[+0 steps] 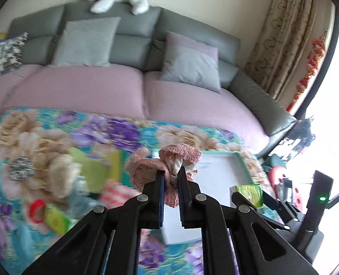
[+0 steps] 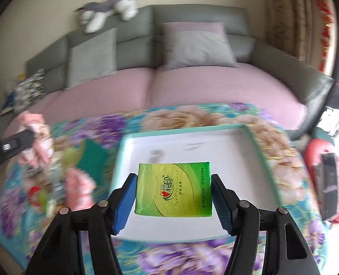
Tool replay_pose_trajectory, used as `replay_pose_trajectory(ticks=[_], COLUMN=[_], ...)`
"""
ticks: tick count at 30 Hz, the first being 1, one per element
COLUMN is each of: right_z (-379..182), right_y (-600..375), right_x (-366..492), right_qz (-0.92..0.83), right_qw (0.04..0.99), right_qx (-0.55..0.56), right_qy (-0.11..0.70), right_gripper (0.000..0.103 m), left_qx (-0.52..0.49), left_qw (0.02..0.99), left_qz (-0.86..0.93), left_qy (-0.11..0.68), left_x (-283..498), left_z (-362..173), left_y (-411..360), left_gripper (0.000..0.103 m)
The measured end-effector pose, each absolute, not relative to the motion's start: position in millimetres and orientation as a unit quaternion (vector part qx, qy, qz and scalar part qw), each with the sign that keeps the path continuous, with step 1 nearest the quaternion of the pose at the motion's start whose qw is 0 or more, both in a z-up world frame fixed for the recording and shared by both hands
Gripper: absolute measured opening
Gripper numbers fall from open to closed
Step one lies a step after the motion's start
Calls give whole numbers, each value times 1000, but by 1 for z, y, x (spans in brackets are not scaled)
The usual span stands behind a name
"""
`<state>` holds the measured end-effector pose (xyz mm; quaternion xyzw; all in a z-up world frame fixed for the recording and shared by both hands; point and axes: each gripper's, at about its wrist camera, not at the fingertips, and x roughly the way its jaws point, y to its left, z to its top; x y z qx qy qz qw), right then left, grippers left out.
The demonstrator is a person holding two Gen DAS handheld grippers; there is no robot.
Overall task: Organize soft objects
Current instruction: 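Carry the pink cloth with the left gripper over the white tray while the right carries the tissue pack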
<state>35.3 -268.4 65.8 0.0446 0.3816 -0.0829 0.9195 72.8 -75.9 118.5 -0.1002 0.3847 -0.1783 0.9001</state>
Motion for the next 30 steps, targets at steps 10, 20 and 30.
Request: replay_pose_trajectory(ticks=[10, 20, 30], right_z=[19, 13, -4], right_y=[-325, -359, -370], right_x=[48, 64, 85], right_qz=[-152, -179, -176], right_qw=[903, 897, 891], right_qx=[64, 88, 89], right_qy=[396, 393, 408], right_gripper=[66, 66, 66], left_qx=[-37, -22, -6], left_qw=[890, 875, 871], left_qz=[-188, -186, -179], left_qy=[413, 447, 458], left_x=[109, 142, 162], left_z=[69, 26, 8], left_y=[-150, -184, -198], left_gripper=[11, 11, 12])
